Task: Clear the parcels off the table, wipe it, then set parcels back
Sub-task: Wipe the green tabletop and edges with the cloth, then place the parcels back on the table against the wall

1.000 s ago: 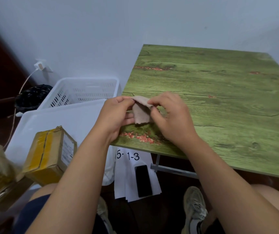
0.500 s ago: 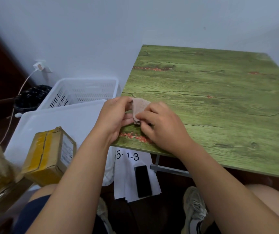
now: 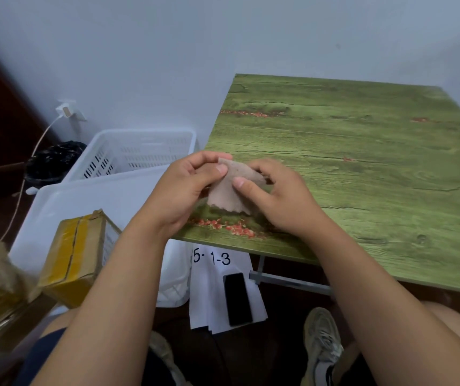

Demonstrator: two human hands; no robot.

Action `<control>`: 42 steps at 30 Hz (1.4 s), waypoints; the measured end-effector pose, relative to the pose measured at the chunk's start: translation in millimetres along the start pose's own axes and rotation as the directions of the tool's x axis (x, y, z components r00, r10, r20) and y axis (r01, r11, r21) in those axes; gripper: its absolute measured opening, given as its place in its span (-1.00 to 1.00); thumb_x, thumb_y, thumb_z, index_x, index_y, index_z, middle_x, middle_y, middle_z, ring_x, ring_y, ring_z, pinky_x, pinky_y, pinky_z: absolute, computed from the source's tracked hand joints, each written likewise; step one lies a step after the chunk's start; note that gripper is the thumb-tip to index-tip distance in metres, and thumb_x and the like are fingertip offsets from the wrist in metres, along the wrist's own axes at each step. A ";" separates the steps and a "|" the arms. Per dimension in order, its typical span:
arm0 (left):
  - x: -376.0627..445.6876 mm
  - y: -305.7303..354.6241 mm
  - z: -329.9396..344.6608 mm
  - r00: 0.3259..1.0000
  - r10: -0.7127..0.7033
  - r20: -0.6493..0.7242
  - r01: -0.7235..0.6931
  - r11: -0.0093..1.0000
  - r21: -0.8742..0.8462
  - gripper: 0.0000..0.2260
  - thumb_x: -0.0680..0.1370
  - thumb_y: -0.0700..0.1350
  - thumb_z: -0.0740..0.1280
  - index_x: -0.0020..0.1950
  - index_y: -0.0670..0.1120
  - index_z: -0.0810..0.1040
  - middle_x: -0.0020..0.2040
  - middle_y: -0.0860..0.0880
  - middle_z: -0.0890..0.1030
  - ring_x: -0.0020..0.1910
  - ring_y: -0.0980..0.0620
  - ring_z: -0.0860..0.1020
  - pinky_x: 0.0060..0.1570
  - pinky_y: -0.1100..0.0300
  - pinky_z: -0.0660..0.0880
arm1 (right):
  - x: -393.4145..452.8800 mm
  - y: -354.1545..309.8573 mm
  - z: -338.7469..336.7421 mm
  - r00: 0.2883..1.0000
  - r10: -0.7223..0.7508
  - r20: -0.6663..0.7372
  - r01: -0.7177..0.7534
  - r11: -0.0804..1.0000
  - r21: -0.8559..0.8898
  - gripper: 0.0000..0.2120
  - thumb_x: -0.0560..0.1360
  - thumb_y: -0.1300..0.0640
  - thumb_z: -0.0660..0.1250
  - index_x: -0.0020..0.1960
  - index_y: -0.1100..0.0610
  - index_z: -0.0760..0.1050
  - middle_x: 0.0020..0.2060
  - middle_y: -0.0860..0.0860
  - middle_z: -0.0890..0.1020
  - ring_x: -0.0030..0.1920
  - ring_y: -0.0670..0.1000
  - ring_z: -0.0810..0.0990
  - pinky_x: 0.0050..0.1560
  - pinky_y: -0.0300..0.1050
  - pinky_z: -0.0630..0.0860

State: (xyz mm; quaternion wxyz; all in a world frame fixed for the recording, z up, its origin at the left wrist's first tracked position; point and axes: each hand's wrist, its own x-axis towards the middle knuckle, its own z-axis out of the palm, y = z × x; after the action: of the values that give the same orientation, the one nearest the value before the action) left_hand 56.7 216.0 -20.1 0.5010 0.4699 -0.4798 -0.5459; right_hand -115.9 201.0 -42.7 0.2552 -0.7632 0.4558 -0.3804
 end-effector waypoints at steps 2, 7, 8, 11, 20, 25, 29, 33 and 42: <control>-2.9 1.4 -4.5 0.999 0.033 -0.015 -0.032 0.999 0.015 -0.86 0.57 -0.28 0.30 0.03 -0.10 0.61 -0.22 0.01 0.66 -0.24 0.13 0.61 -0.23 0.29 0.53 | 2.2 -2.9 3.1 0.999 0.038 -0.021 -0.035 0.992 0.125 -0.82 0.47 -0.09 0.35 -0.15 0.02 0.54 -0.31 -0.09 0.59 -0.26 -0.03 0.53 -0.21 -0.03 0.46; -15.3 5.0 -21.5 0.999 0.032 -0.042 -0.029 0.998 0.056 -0.89 0.56 -0.25 0.33 0.02 -0.07 0.59 -0.21 0.03 0.66 -0.22 0.10 0.61 -0.21 0.27 0.55 | 6.4 -13.6 16.4 0.992 0.121 -0.036 -0.102 0.934 0.342 -0.85 0.52 0.13 0.44 -0.15 0.20 0.56 -0.37 0.01 0.58 -0.37 -0.09 0.49 -0.34 -0.16 0.40; -19.0 6.6 -26.9 0.999 0.024 -0.041 -0.020 0.996 0.089 -0.89 0.56 -0.25 0.33 0.01 -0.07 0.58 -0.23 0.05 0.66 -0.22 0.10 0.60 -0.20 0.27 0.55 | 6.8 -18.3 20.4 0.990 0.136 -0.034 -0.114 0.921 0.372 -0.86 0.53 0.17 0.43 -0.14 0.22 0.56 -0.37 0.00 0.59 -0.38 -0.12 0.49 -0.36 -0.20 0.39; -28.5 10.0 -42.3 0.998 0.018 -0.058 -0.007 0.983 0.184 -0.89 0.56 -0.29 0.33 -0.04 -0.08 0.54 -0.32 0.07 0.63 -0.30 0.10 0.56 -0.24 0.24 0.53 | 5.3 -31.9 31.1 0.987 0.159 0.004 -0.141 0.863 0.485 -0.93 0.54 0.21 0.40 -0.12 0.14 0.56 -0.39 -0.07 0.62 -0.38 -0.18 0.54 -0.35 -0.26 0.44; -59.3 10.5 -101.0 0.957 -0.034 -0.287 0.072 0.990 0.123 -0.85 0.60 -0.24 0.24 0.05 -0.07 0.59 -0.16 -0.01 0.68 -0.23 0.08 0.59 -0.15 0.19 0.42 | -38.3 -70.3 80.4 0.987 -0.157 0.036 0.152 0.982 0.108 -0.92 0.55 0.08 0.30 0.02 0.03 0.54 -0.44 -0.12 0.50 -0.39 -0.08 0.45 -0.38 -0.17 0.33; -55.3 4.3 -121.9 0.891 -0.038 -0.452 0.151 0.965 0.215 -0.84 0.60 -0.21 0.24 0.09 -0.09 0.59 -0.11 -0.04 0.68 -0.24 0.08 0.59 -0.19 0.23 0.42 | -59.1 -77.5 107.1 0.889 -0.349 0.297 0.379 0.924 -0.048 -0.72 0.60 0.02 0.11 0.09 0.15 0.51 -0.31 0.09 0.62 -0.38 0.19 0.52 -0.41 0.01 0.42; -46.3 -3.6 -125.7 0.882 0.057 -0.468 0.205 0.848 0.489 -0.85 0.58 -0.14 0.24 0.06 -0.01 0.58 -0.08 0.01 0.67 -0.17 0.07 0.61 -0.15 0.19 0.47 | -68.7 -70.1 140.0 0.840 -0.361 0.405 0.472 0.854 -0.217 -0.88 0.56 0.10 0.27 -0.06 0.15 0.43 -0.47 0.05 0.52 -0.59 0.14 0.37 -0.57 -0.16 0.23; -42.1 -7.7 -134.9 0.896 0.047 -0.442 0.289 0.694 0.659 -0.91 0.53 0.02 0.22 -0.07 0.17 0.51 -0.07 0.10 0.64 -0.03 0.02 0.62 0.10 -0.04 0.53 | -74.5 -64.0 167.4 0.839 -0.254 0.480 0.403 0.884 -0.237 -0.88 0.62 0.07 0.17 0.05 0.11 0.38 -0.30 0.10 0.60 -0.41 0.17 0.52 -0.50 -0.12 0.18; -37.6 -10.6 -158.8 0.898 -0.071 -0.435 0.387 0.598 0.702 -0.85 0.57 0.07 0.22 0.08 0.12 0.53 0.02 0.06 0.61 0.01 0.01 0.56 0.13 -0.01 0.50 | -72.8 -21.6 242.0 0.705 0.500 0.503 -0.619 0.779 0.094 -0.86 0.61 0.14 0.16 0.07 0.10 0.48 -0.08 0.00 0.56 -0.04 0.02 0.54 -0.15 -0.08 0.47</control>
State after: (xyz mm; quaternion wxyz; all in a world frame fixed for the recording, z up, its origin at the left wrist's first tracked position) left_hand 215.7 245.5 -45.0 0.2536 0.7893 -0.5000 -0.2505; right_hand 70.3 286.0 -192.6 0.5539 -0.6136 0.5419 -0.1515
